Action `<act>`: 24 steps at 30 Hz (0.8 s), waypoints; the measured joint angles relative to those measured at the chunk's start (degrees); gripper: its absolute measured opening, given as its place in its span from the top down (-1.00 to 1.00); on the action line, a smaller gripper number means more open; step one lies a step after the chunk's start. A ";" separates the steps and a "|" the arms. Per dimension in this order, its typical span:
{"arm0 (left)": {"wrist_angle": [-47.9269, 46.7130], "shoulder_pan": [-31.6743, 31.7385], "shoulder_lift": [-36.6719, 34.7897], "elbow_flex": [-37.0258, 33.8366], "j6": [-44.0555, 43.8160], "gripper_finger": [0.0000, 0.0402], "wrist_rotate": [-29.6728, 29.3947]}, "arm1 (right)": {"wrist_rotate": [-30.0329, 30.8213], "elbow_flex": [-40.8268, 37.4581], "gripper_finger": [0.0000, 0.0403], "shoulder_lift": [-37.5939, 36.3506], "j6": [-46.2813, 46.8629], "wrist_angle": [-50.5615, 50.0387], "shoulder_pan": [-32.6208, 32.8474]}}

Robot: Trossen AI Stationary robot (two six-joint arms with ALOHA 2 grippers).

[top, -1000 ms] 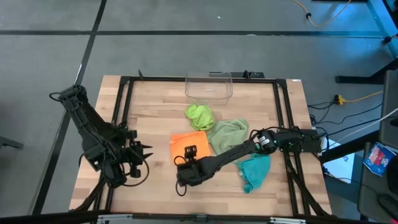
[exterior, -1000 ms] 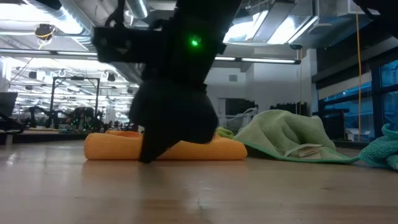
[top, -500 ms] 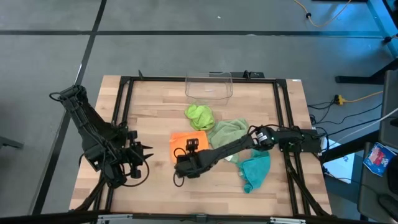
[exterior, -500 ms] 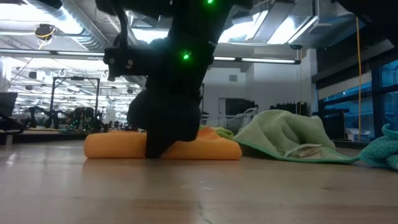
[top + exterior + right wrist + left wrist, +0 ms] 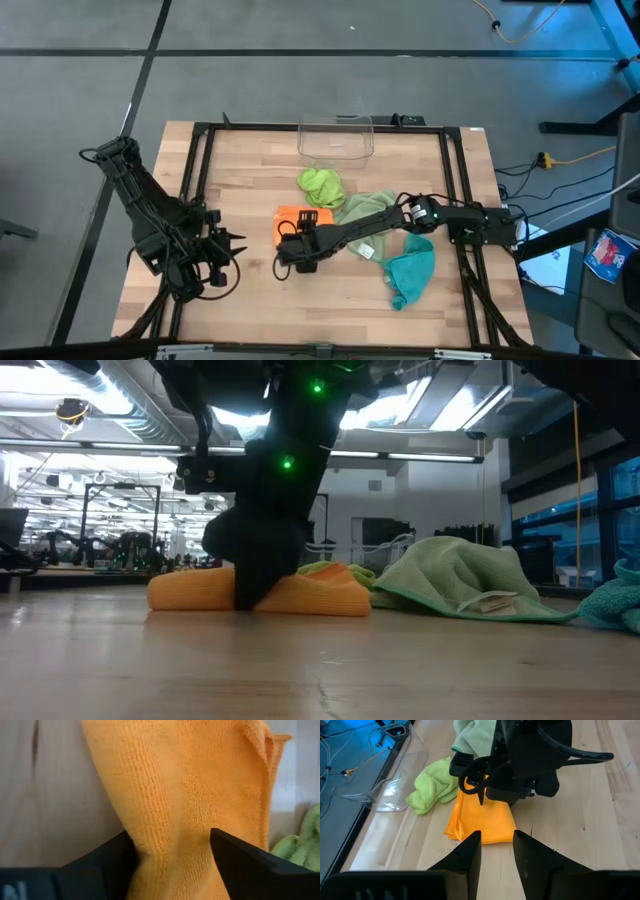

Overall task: Fold microfiber towels
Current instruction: Put the orange microfiber towel into the transparent bin

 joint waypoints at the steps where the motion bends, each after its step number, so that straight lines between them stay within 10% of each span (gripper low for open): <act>1: 0.00 -0.02 0.00 0.00 0.00 0.47 0.00 | -0.79 0.00 -0.21 0.00 0.12 0.04 -0.02; 13: -0.02 0.00 0.00 0.00 0.00 0.47 0.00 | -1.63 -0.04 0.06 0.01 6.04 0.13 0.74; 24: -0.02 0.00 0.01 0.00 -0.10 0.47 0.00 | 15.97 2.42 0.06 1.38 -2.94 -0.98 7.51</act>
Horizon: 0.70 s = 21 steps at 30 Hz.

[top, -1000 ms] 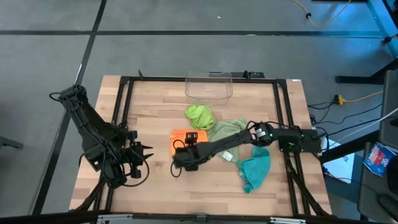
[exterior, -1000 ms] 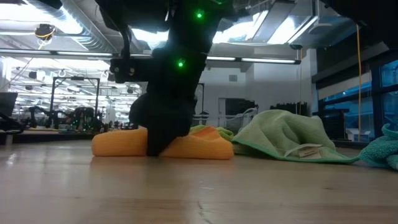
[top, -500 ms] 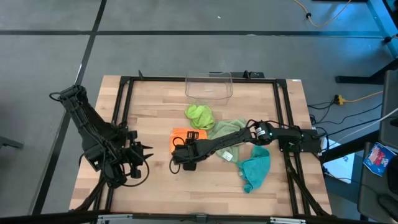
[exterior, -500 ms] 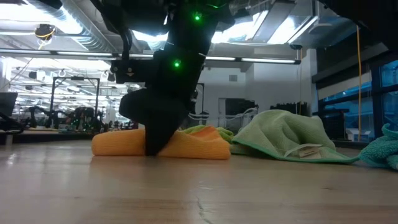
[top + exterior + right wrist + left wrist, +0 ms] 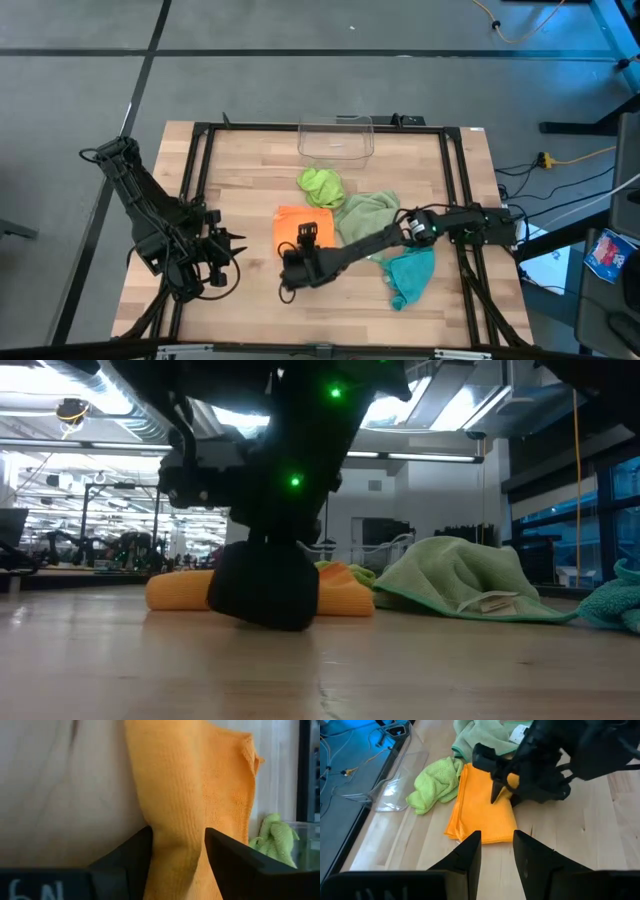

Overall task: Fold microfiber towels
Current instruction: Put the orange microfiber towel into the transparent bin

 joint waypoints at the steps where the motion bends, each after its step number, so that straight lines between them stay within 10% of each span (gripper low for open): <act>1: -0.02 0.00 0.01 0.00 -0.04 0.47 0.00 | 0.04 0.09 0.06 0.00 0.04 -0.35 0.70; 21: 0.50 0.00 0.01 0.02 -0.18 0.47 0.02 | -2.22 -3.34 0.06 -0.79 4.42 -2.96 1.25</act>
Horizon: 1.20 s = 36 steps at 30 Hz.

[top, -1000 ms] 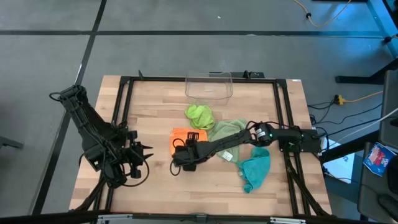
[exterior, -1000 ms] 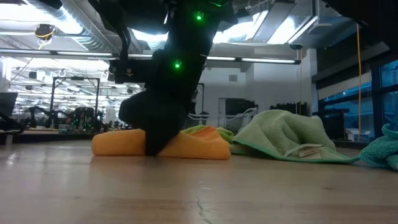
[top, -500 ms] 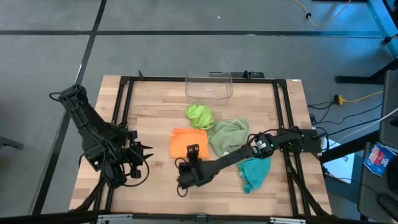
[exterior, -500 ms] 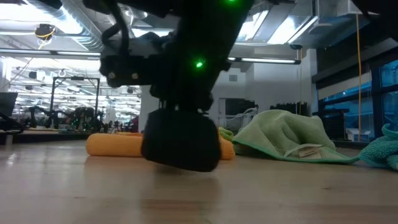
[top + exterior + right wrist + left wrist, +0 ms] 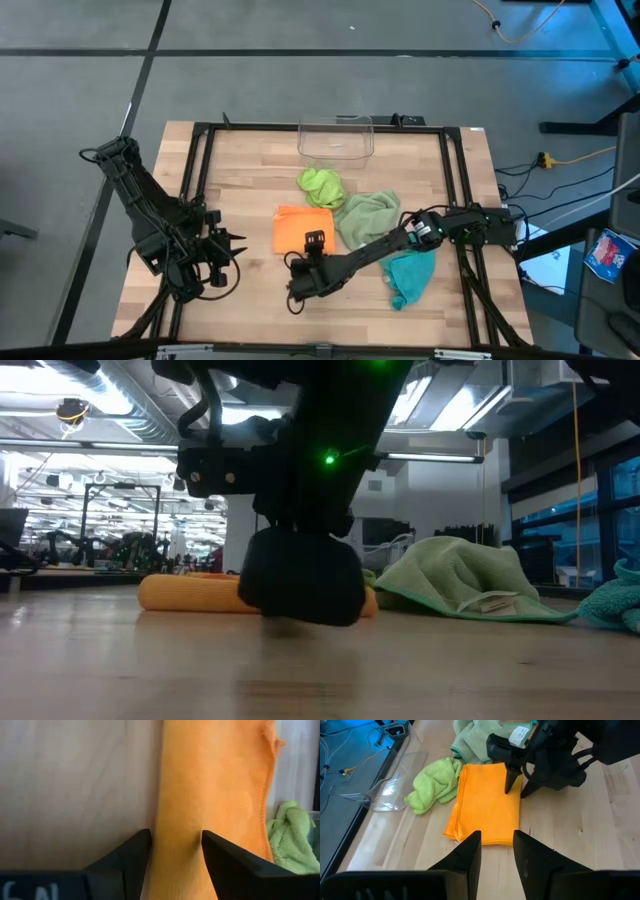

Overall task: Fold microfiber towels
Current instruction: Put the orange microfiber towel into the transparent bin

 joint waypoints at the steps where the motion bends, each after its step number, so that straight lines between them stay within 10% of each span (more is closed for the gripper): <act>1: 0.00 0.00 0.00 0.00 0.01 0.47 0.00 | 0.76 -0.25 0.06 0.00 0.08 0.78 -0.18; 17: 0.10 0.00 0.00 0.00 0.02 0.47 -0.02 | 5.77 -0.52 0.06 0.28 -7.47 9.98 -1.52; 24: 0.35 0.00 0.00 0.00 0.02 0.47 -0.02 | 5.23 -0.26 0.06 0.28 5.55 -3.87 -1.83; 30: 0.72 0.00 0.00 0.00 0.02 0.47 -0.02 | 4.75 -0.54 0.06 0.24 -5.19 7.44 -3.69; 36: 0.72 -0.01 0.00 0.00 0.04 0.47 -0.02 | 5.40 -0.27 0.06 0.28 8.33 -5.34 -3.02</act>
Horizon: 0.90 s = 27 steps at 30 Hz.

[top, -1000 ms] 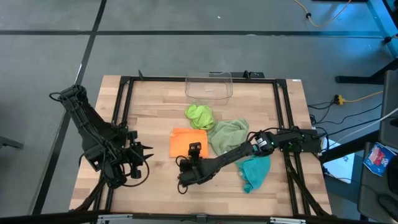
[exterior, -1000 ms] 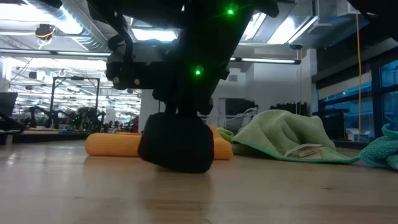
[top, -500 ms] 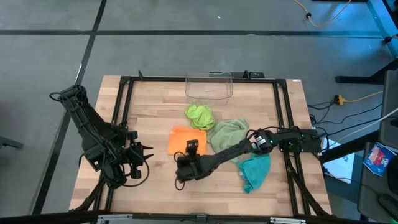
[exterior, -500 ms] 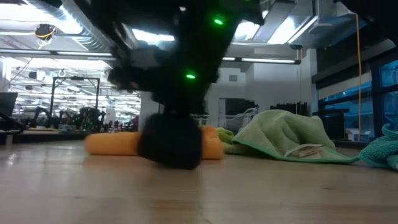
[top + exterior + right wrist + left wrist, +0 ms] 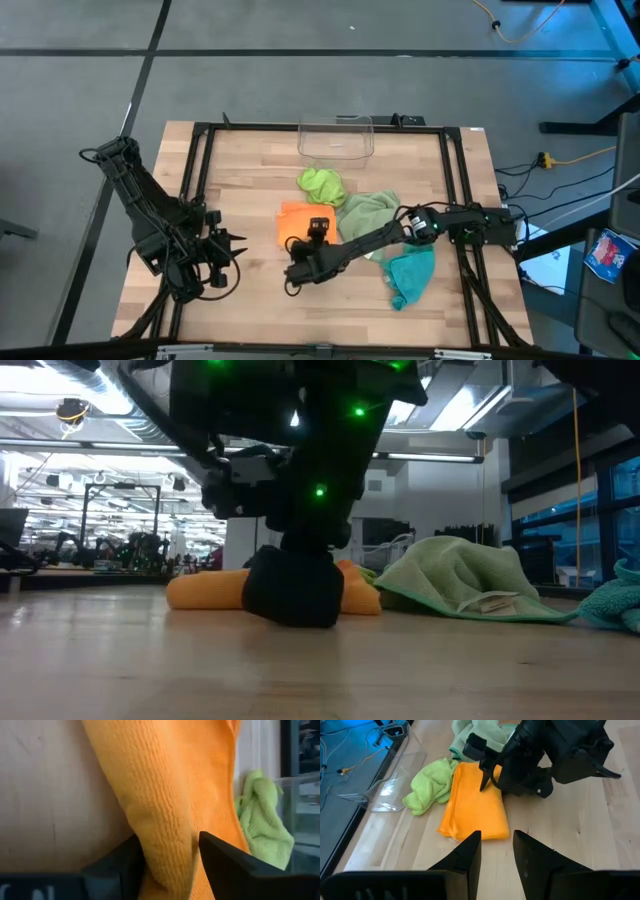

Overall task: Fold microfiber towels
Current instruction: Put the orange microfiber towel into the transparent bin

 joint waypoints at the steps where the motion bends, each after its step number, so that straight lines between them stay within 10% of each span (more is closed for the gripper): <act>1: 0.00 0.01 0.00 0.00 0.00 0.48 0.01 | 0.80 -0.11 0.06 0.00 -1.47 1.37 -0.06; 5: 0.07 0.01 0.00 0.00 -0.01 0.47 0.00 | -0.34 -0.40 0.06 0.00 -13.81 13.10 -1.46; 11: 0.08 0.01 0.00 0.00 0.01 0.47 0.00 | 0.01 -0.05 0.06 -0.01 -0.17 0.91 -0.94; 19: 0.31 0.01 -0.02 0.00 0.01 0.48 0.01 | -6.14 0.03 0.06 -0.16 -5.38 10.43 -4.50; 27: 0.70 -0.01 0.04 0.00 0.00 0.47 0.00 | 0.10 -2.94 0.06 -0.29 -3.17 10.55 -4.81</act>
